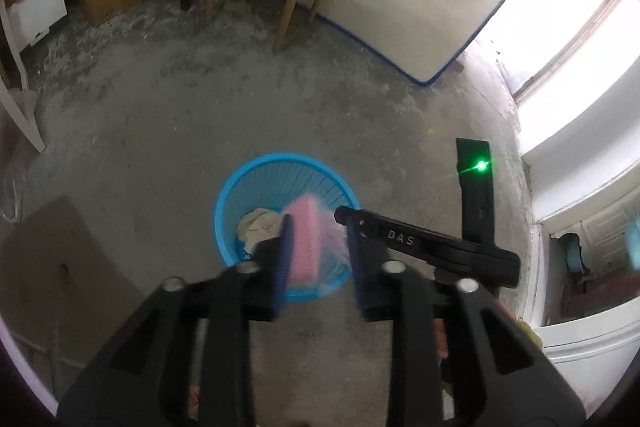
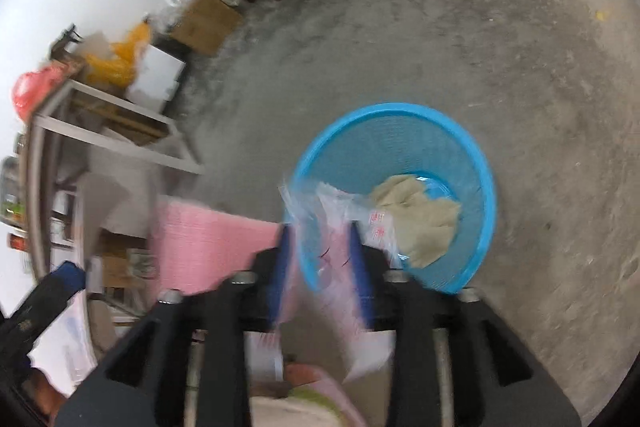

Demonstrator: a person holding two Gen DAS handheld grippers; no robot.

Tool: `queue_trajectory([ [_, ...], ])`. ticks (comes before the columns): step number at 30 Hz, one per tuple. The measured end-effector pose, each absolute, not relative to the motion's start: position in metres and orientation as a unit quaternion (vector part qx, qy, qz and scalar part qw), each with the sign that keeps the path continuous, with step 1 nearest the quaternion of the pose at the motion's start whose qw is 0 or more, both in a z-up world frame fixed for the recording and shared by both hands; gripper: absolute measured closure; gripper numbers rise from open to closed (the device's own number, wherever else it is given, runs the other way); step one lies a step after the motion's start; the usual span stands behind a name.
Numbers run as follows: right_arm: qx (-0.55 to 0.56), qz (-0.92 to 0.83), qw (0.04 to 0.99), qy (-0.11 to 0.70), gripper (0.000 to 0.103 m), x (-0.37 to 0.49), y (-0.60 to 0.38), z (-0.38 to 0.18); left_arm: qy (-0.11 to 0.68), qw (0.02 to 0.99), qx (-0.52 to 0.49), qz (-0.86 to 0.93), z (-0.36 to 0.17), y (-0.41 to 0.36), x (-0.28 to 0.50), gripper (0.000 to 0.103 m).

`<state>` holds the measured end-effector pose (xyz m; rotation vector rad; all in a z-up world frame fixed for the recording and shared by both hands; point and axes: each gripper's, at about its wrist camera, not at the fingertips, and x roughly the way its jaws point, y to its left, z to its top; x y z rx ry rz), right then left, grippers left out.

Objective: Collect trash
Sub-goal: 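Carry sponge and wrapper over the blue wastebasket and open both grippers, then move both grippers back from the wastebasket toward the table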

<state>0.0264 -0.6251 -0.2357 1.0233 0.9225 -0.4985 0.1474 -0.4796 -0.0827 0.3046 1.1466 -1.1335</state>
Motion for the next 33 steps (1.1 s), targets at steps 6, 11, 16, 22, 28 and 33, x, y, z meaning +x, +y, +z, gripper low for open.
queue_trajectory([
  [6, 0.471, -0.237, 0.74, 0.418, 0.056, 0.01, -0.621, -0.255, 0.514, 0.689, 0.131, -0.494, -0.084, -0.467, 0.157, 0.073],
  [11, 0.47, -0.232, 0.753, 0.398, 0.053, -0.011, -0.596, -0.256, 0.496, 0.708, 0.115, -0.489, -0.067, -0.449, 0.163, 0.072],
  [16, 0.475, -0.225, 0.757, 0.387, 0.052, -0.027, -0.568, -0.251, 0.489, 0.72, 0.11, -0.481, -0.052, -0.432, 0.165, 0.071],
  [22, 0.449, -0.218, 0.783, 0.372, 0.042, -0.033, -0.546, -0.214, 0.459, 0.734, 0.113, -0.488, -0.021, -0.412, 0.15, 0.056],
  [28, 0.398, -0.212, 0.826, 0.338, 0.028, -0.034, -0.523, -0.149, 0.413, 0.757, 0.123, -0.492, 0.011, -0.386, 0.132, 0.042],
  [33, 0.351, -0.21, 0.856, 0.317, 0.021, -0.036, -0.497, -0.1, 0.401, 0.773, 0.14, -0.471, 0.02, -0.362, 0.129, 0.039],
])
